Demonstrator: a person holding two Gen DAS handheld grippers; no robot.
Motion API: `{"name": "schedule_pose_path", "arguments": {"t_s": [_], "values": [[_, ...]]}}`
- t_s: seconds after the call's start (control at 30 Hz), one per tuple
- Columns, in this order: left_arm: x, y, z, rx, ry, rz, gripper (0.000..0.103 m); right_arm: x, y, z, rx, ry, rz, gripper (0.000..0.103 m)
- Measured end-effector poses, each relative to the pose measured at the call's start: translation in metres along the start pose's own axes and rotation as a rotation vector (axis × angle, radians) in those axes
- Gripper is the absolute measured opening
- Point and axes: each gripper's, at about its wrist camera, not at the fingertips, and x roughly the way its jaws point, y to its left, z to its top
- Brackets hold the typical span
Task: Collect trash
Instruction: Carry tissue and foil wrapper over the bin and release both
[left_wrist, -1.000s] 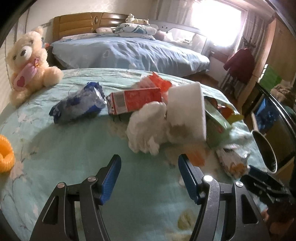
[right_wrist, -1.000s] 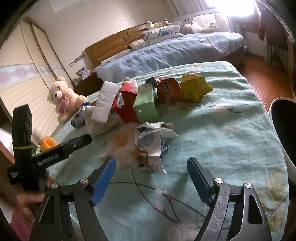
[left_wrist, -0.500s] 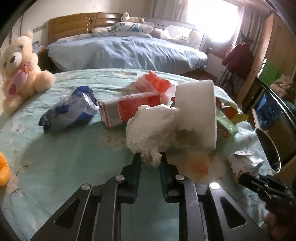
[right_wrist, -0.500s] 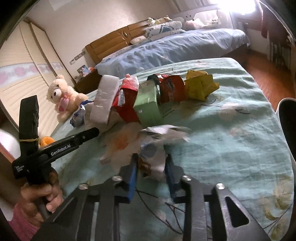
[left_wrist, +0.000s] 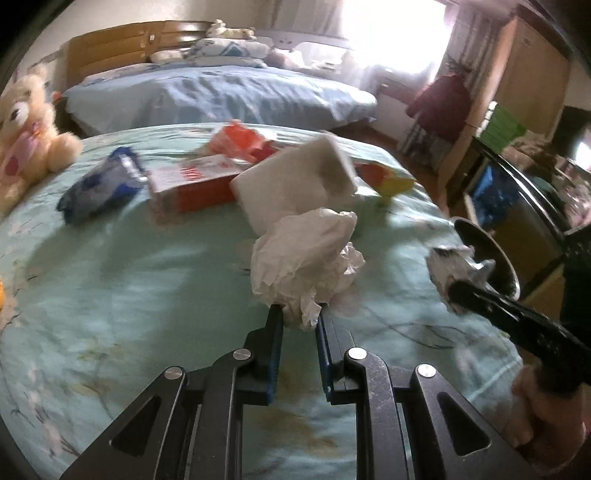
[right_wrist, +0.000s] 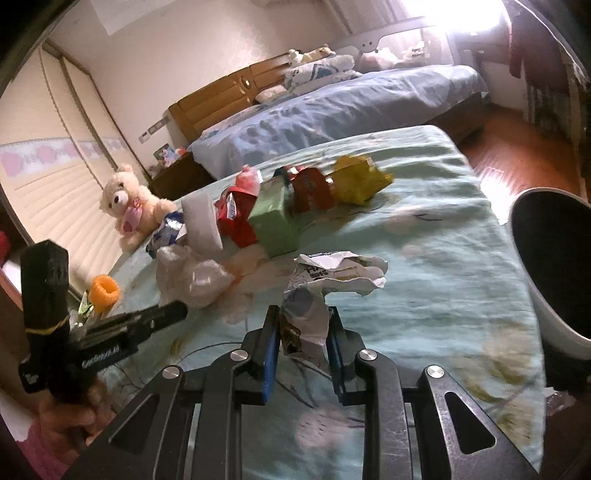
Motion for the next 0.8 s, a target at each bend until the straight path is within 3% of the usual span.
{"name": "schedule_pose_path", "arguments": {"t_s": [0.8], "values": [[0.048,-0.098,0.022,0.184,0.054,-0.141,0.016,-0.066,-0.091,-0.004,0.157,-0.104,-0.132,0.024]]}}
